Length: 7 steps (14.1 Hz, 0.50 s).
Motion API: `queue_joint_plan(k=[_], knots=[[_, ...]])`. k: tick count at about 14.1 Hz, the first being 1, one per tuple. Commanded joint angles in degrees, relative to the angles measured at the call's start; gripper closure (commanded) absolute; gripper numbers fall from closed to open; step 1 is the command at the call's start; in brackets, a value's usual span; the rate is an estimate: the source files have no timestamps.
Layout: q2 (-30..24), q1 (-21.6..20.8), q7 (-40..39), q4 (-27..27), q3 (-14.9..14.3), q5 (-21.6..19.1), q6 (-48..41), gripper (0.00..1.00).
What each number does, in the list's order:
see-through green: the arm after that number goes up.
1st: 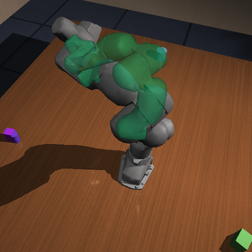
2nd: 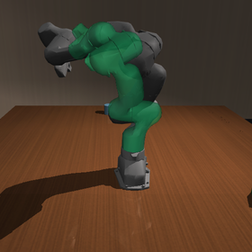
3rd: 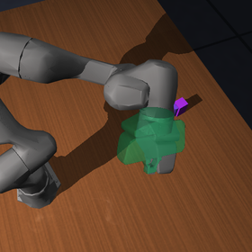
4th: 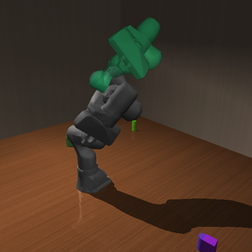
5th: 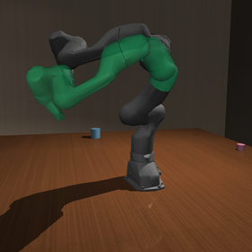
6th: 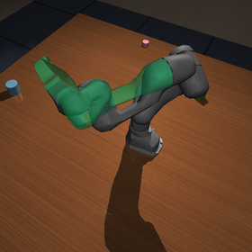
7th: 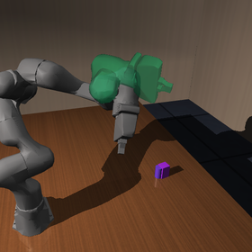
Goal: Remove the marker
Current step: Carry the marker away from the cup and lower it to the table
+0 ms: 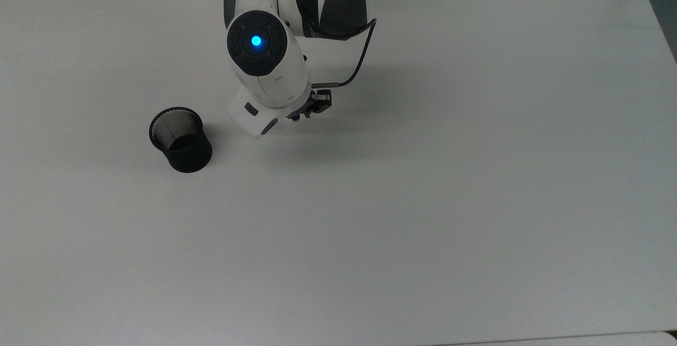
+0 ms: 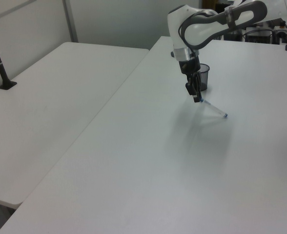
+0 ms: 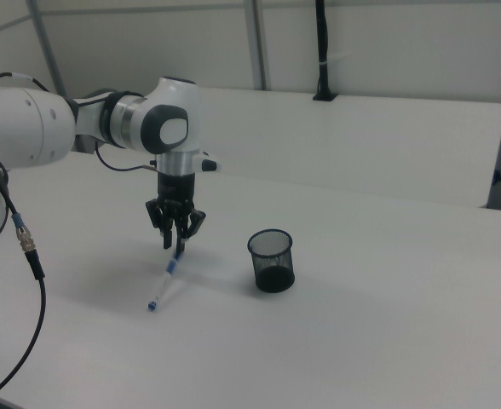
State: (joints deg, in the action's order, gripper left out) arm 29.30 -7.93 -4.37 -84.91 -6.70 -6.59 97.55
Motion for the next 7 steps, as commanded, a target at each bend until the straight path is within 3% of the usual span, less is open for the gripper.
queue_joint_plan(k=[1,2,3,7], knots=[[-0.2,-0.6,-1.1,-0.8,-0.3,-0.1,1.1,0.34],[-0.3,-0.6,-0.8,-0.8,-0.3,-0.1,1.2,0.21],[-0.4,-0.7,-0.3,-0.7,-0.3,0.0,1.4,0.0],[-7.5,-0.1,2.3,-0.6,-0.3,0.4,1.0,0.0]])
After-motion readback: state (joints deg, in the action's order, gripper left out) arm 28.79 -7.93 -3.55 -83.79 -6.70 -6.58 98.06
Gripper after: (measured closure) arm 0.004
